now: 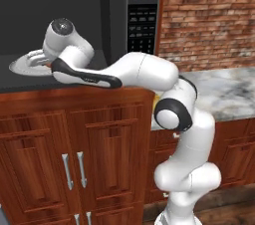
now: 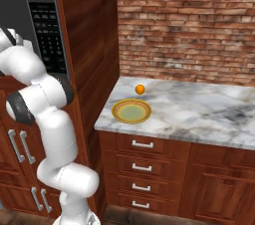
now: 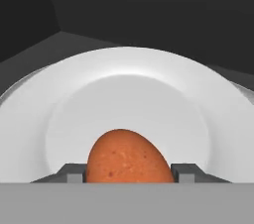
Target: Pick the egg from the counter and place it in the microwave.
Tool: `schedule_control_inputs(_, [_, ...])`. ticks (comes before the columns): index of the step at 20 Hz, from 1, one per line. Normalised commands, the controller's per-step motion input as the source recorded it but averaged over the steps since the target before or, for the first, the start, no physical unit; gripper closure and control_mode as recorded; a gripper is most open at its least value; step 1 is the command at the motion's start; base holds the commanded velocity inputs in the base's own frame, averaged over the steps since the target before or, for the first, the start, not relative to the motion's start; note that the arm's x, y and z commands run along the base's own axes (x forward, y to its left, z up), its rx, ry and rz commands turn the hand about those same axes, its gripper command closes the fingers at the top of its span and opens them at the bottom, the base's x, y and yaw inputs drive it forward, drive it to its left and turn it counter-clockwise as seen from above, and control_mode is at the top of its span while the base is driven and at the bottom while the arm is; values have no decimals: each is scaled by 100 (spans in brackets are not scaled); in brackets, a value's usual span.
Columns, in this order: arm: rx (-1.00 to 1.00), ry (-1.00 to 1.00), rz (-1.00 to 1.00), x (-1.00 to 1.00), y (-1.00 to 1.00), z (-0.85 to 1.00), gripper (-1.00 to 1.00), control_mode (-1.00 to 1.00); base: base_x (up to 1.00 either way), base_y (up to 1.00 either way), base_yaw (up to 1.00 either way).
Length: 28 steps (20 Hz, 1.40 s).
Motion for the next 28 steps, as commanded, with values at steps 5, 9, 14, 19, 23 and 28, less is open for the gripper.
schedule_control_inputs(5, [0,0,-2,0,5,0,-100,-100,0,0,0])
schedule_control_inputs(9, [0,0,-2,-1,0,0,-100,-100,0,0,0])
schedule_control_inputs(14, [0,-7,-6,-31,-35,-1,-100,-100,0,0,0])
schedule_control_inputs(19, [0,-18,-8,-81,-64,-2,-100,-100,0,0,0])
schedule_control_inputs(23, [0,-17,-10,-100,-77,-34,-100,-100,0,0,0])
schedule_control_inputs(28, [4,-10,-9,-100,-73,-35,-100,-100,0,0,0])
